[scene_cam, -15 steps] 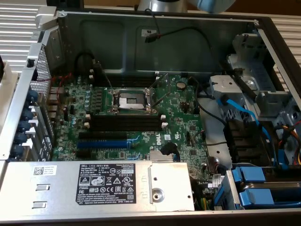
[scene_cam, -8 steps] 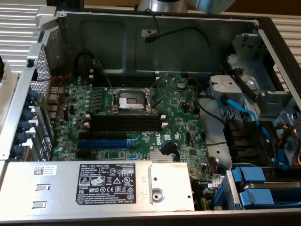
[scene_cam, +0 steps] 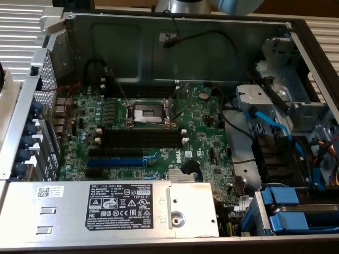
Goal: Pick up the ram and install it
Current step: 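Reach for the ram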
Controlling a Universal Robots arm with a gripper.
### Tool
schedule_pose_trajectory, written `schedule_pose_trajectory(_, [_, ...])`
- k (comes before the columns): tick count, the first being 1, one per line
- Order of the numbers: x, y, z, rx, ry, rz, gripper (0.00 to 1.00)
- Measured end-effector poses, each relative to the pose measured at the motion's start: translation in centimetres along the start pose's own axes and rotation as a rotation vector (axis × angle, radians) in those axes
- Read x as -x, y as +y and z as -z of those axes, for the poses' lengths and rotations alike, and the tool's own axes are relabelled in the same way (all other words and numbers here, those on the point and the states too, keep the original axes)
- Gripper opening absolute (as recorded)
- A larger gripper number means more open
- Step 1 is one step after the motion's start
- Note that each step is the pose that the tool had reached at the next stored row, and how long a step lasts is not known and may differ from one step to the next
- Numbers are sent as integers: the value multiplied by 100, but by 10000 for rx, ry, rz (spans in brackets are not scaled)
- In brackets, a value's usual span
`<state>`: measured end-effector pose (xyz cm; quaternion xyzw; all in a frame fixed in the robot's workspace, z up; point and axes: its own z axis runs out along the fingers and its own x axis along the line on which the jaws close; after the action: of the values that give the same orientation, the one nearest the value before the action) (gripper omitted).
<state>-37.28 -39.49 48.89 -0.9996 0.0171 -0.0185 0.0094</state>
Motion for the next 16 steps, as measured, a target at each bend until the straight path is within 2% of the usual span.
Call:
schedule_pose_trajectory(3, [31,33,-9,-13,-1,1,99])
schedule_pose_trajectory(11, [138,216,-63,-88,-2,-3,99])
schedule_pose_trajectory(16, [147,226,-154,-88,-2,-4,99])
